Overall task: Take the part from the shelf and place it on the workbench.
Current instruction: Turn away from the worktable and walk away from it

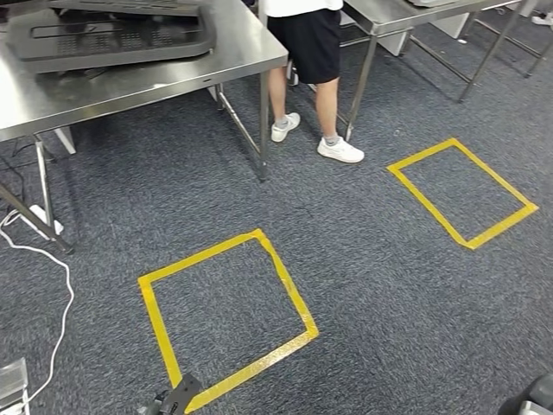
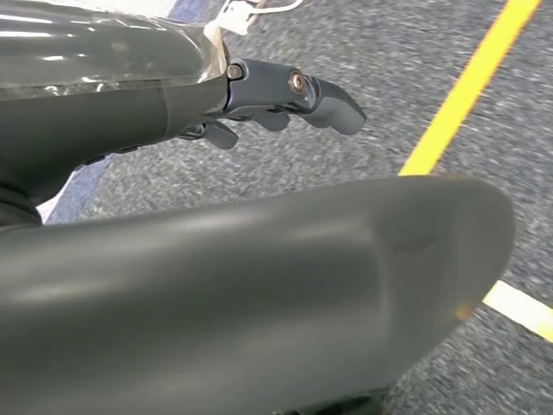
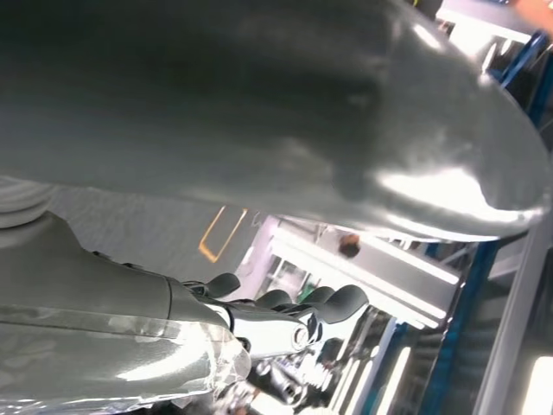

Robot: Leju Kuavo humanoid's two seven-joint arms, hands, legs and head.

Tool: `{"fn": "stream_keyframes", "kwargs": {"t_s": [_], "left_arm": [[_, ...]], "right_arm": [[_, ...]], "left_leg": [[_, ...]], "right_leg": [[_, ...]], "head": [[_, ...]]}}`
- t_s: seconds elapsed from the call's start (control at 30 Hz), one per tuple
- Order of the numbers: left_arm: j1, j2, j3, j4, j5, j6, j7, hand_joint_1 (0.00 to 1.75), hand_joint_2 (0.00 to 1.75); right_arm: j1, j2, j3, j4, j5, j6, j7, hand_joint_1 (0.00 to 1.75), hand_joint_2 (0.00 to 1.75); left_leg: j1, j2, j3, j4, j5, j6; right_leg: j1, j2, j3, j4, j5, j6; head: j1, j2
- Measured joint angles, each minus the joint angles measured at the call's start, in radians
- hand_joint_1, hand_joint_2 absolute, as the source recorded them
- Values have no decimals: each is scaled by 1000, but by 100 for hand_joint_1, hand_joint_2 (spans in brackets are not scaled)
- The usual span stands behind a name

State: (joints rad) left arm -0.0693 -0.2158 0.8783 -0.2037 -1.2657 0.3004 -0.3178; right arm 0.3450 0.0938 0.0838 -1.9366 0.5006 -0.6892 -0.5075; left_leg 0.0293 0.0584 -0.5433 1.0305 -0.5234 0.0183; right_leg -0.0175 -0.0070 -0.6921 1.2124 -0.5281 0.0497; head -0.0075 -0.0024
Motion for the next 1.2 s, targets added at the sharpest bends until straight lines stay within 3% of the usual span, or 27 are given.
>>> {"fn": "stream_keyframes", "kwargs": {"t_s": [0.07,0.13,0.2,0.27,0.33,0.4,0.43,0.47,0.5,0.57,0.63,0.7,0.73,0.8,0.83,0.87,0.93,0.97,1.0,1.03,1.1,1.13,1.2], "left_arm": [[-1,-1,0,0,0,1,0,0,0],[-2,-1,0,0,0,2,0,0,0],[-3,-2,0,0,0,2,0,0,0],[-5,-3,0,0,0,3,0,0,0],[-4,-4,0,0,0,3,0,0,0],[1,-4,0,0,0,4,1,0,0],[3,-4,0,0,0,4,2,0,0],[3,-4,0,0,0,4,3,0,0],[3,-4,0,0,0,4,3,0,0],[2,-3,0,0,0,4,3,0,0],[3,-3,0,0,0,4,3,0,0],[3,-3,1,0,0,4,4,0,0],[1,-4,1,0,0,4,4,0,0],[-2,-4,1,0,0,4,3,0,0],[-1,-5,1,0,0,4,3,0,0],[0,-4,2,0,0,4,3,0,0],[4,-4,2,0,0,4,3,0,0],[4,-4,3,0,0,4,3,0,0],[3,-4,3,0,0,4,3,0,0],[2,-4,3,0,1,4,3,0,0],[0,-5,4,0,1,4,3,0,0],[-1,-5,4,0,1,3,3,0,0],[-3,-6,5,0,2,2,2,0,0]], "right_arm": [[2,0,-1,-3,-2,1,-2,0,0],[6,0,-2,-6,-4,1,-4,0,0],[10,0,-5,-8,-6,1,-5,0,0],[12,1,-10,-12,-7,1,-7,0,0],[12,3,-13,-15,-8,5,-11,0,0],[13,5,-15,-14,-9,9,-14,0,0],[14,5,-16,-14,-9,10,-15,0,0],[15,5,-17,-13,-9,10,-15,0,0],[16,5,-17,-13,-9,10,-15,0,0],[15,6,-17,-13,-9,11,-15,0,0],[16,6,-18,-13,-10,12,-15,0,0],[20,6,-19,-14,-10,12,-16,0,0],[22,7,-21,-14,-10,12,-16,0,0],[23,7,-23,-16,-10,12,-16,0,0],[22,7,-24,-16,-10,12,-16,0,0],[21,7,-24,-16,-10,12,-16,0,0],[22,7,-24,-15,-10,12,-16,0,0],[23,7,-25,-14,-11,12,-16,0,0],[24,7,-25,-14,-11,12,-16,0,0],[23,7,-25,-14,-12,12,-16,0,0],[21,7,-25,-14,-12,13,-15,0,0],[20,8,-25,-14,-12,13,-15,0,0],[20,8,-26,-14,-12,14,-15,0,0]], "left_leg": [[-2,18,9,-1,-8,-9],[-6,32,16,-4,-13,-20],[-5,45,23,-9,-16,-32],[-2,18,18,14,-40,-39],[-3,-29,-29,117,-97,-38],[-8,-46,-96,245,-139,-35],[-11,-48,-114,269,-133,-32],[-12,-50,-115,254,-108,-29],[-13,-57,-98,201,-67,-24],[-9,-104,-50,73,1,-18],[-8,-146,-27,12,17,-15],[-10,-137,-24,5,14,-10],[-9,-127,-20,1,15,-6],[-6,-100,-12,-7,16,4],[-7,-86,-8,-8,15,7],[-8,-70,-6,-8,12,8],[-8,-40,-3,-8,6,8],[-8,-26,0,-8,3,6],[-8,-14,5,-8,-2,4],[-8,-3,12,-8,-6,0],[-10,13,22,-9,-16,-10],[-11,20,25,-9,-19,-15],[-10,35,30,-13,-23,-26]], "right_leg": [[7,-40,68,-134,50,-9],[17,-58,89,-182,56,-22],[18,-36,86,-186,59,-36],[15,-15,91,-196,64,-50],[14,7,95,-201,66,-62],[19,33,96,-201,64,-67],[21,49,97,-201,64,-68],[22,65,99,-200,63,-69],[23,81,102,-199,62,-68],[24,108,103,-193,58,-64],[20,132,94,-188,57,-54],[14,154,87,-189,59,-41],[15,144,86,-186,57,-35],[17,83,63,-134,25,-22],[17,46,37,-78,-4,-15],[13,26,1,-9,-37,-9],[6,14,-54,92,-65,0],[4,12,-54,89,-51,2],[3,5,-31,43,-20,2],[4,-10,7,-31,19,0],[13,-46,70,-152,61,-14],[19,-56,82,-178,65,-22],[27,-43,79,-183,62,-38]], "head": [[0,0],[-1,0],[-2,0],[-3,0],[-6,0],[-7,0],[-7,0],[-7,0],[-7,0],[-7,0],[-7,0],[-7,0],[-6,0],[-3,0],[-1,0],[-1,0],[-1,0],[-1,0],[-1,0],[-1,0],[-2,0],[-2,0],[-3,0]]}}
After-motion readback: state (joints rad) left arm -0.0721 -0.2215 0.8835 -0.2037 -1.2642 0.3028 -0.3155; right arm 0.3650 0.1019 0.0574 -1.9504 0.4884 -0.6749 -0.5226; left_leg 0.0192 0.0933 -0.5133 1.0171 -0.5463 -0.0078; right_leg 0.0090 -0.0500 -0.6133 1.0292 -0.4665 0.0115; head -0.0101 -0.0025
